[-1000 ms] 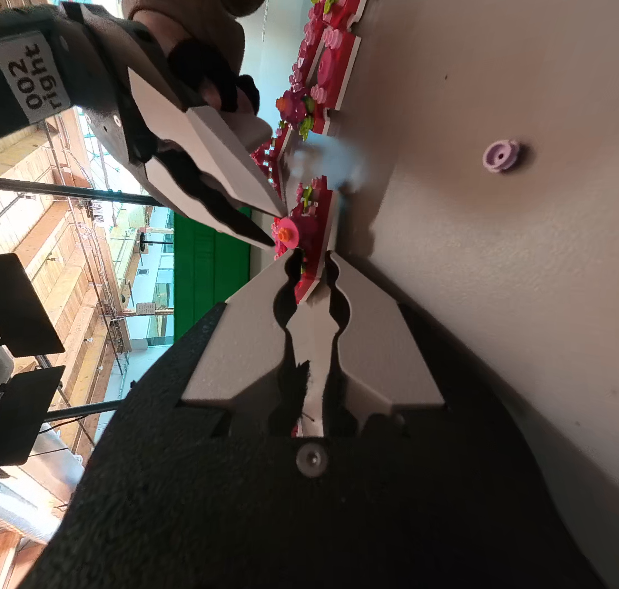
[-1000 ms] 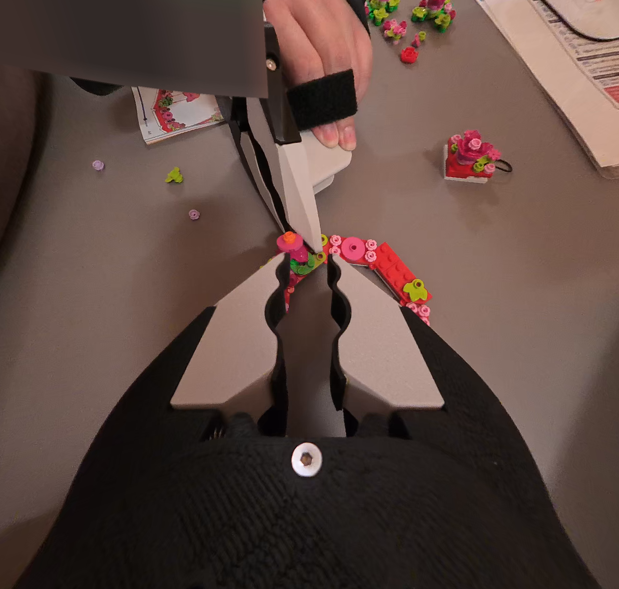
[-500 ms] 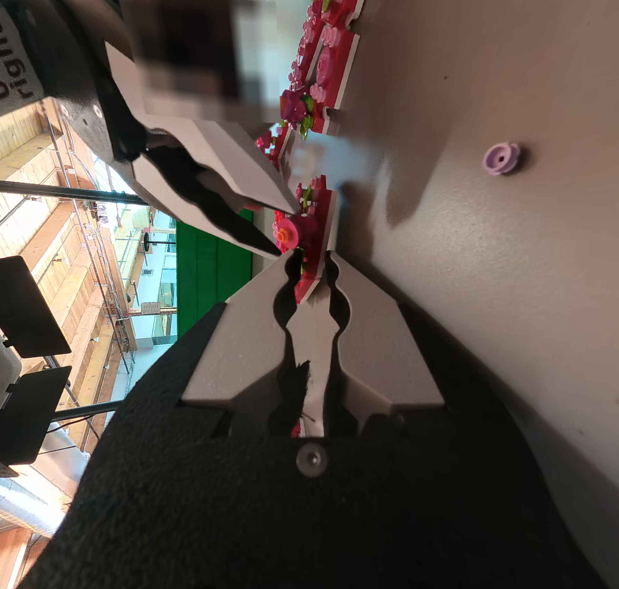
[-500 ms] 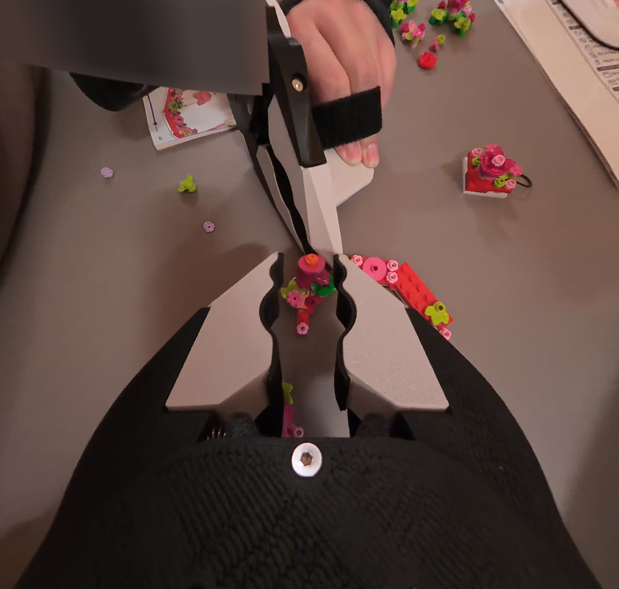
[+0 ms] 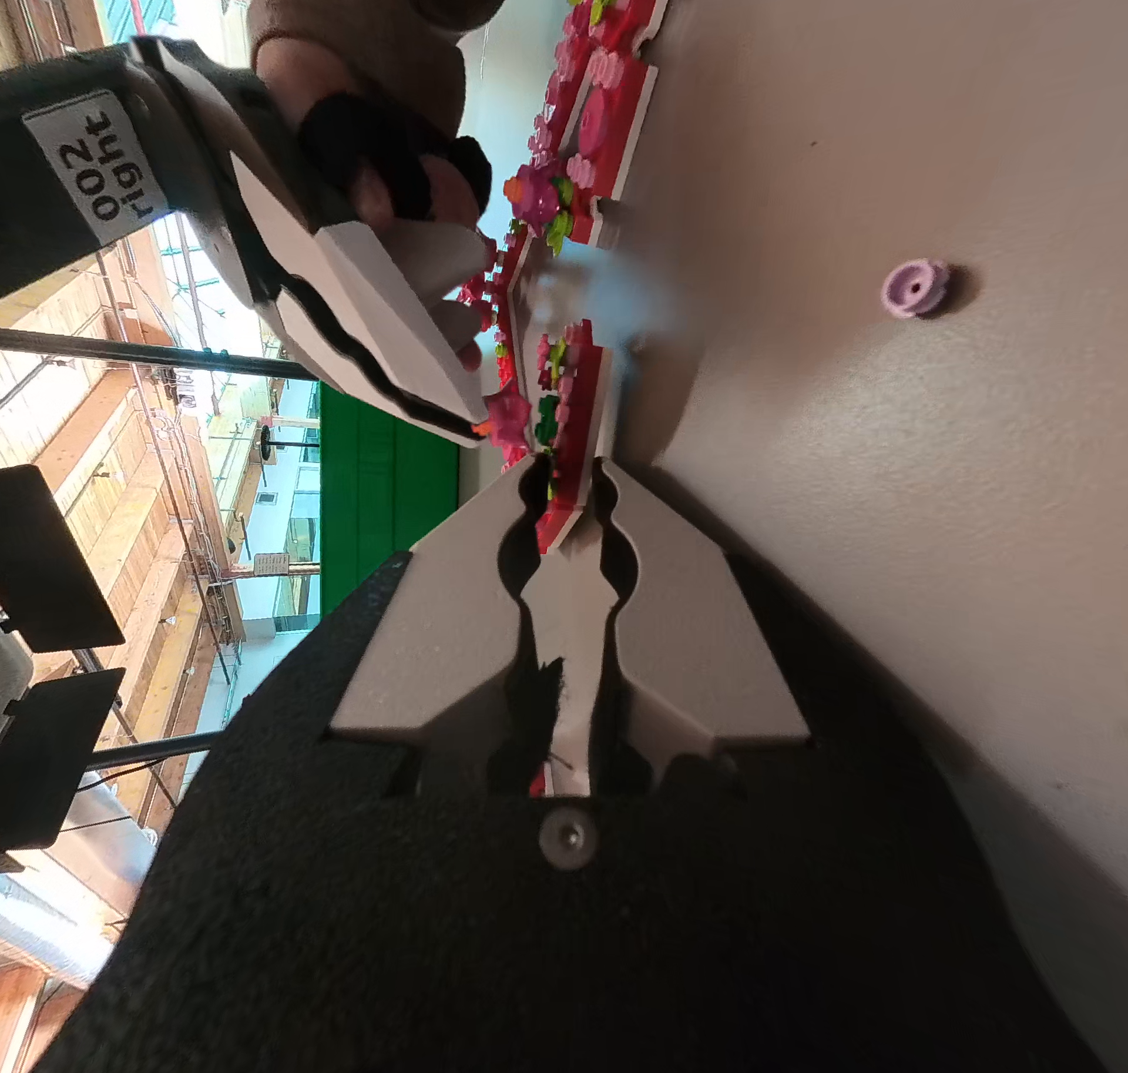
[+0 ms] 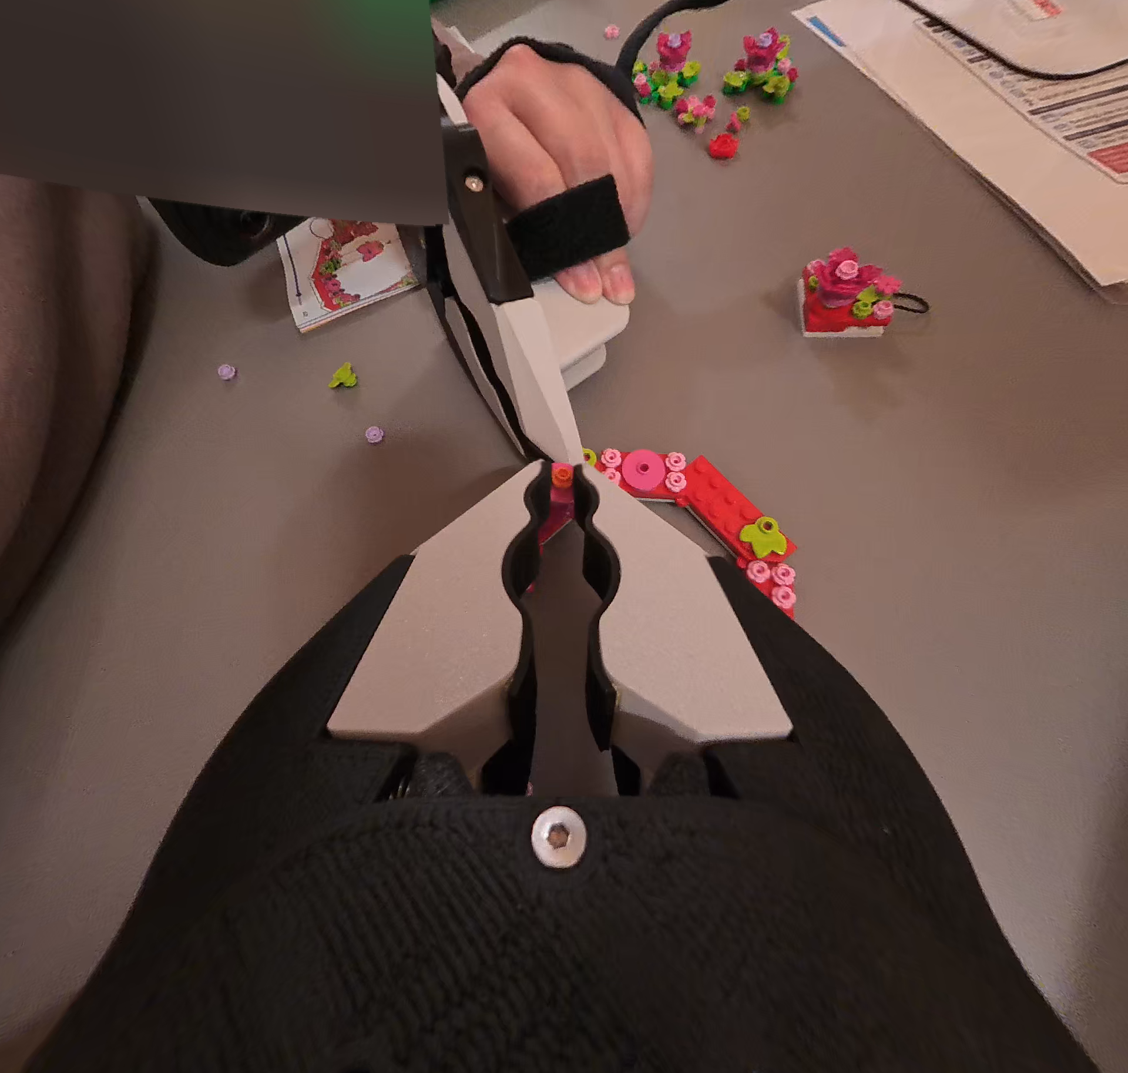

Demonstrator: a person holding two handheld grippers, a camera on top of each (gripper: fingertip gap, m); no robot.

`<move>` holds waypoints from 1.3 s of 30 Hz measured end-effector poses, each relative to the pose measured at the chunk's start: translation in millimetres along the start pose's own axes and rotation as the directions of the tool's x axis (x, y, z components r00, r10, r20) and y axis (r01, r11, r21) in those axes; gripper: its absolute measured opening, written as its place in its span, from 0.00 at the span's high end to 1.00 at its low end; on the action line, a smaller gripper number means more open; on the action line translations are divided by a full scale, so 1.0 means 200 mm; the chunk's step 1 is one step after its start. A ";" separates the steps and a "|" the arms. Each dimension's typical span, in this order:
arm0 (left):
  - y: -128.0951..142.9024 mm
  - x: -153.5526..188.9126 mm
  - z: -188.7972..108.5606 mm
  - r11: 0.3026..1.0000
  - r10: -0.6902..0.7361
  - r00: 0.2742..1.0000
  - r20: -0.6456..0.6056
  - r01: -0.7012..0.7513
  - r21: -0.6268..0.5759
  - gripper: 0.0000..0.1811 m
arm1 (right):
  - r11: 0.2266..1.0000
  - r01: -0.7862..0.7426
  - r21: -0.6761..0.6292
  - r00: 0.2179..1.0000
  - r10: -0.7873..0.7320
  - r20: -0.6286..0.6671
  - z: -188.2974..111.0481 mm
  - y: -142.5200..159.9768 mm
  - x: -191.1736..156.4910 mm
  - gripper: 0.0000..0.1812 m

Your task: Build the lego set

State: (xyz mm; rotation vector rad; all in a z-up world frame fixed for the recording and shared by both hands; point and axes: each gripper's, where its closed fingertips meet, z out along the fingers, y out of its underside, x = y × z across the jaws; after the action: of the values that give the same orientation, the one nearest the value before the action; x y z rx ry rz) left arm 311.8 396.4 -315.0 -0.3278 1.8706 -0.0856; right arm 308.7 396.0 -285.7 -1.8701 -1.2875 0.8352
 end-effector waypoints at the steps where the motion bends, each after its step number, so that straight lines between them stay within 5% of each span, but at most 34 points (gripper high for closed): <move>1: 0.00 0.00 0.00 1.000 0.001 1.000 0.000 -0.001 0.000 0.94 | 1.000 -0.004 0.009 1.000 0.004 -0.003 -0.01 0.00 0.01 0.97; 39: 0.02 -0.01 0.00 0.996 -0.086 0.996 -0.015 0.085 -0.019 0.91 | 0.999 -0.035 -0.030 0.998 0.036 0.052 0.02 0.04 -0.03 0.94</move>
State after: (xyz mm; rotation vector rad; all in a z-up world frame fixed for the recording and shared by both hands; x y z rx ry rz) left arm 312.6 400.3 -314.2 -0.4213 1.8743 -0.1295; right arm 307.4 389.9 -294.7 -1.9105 -1.3083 0.8939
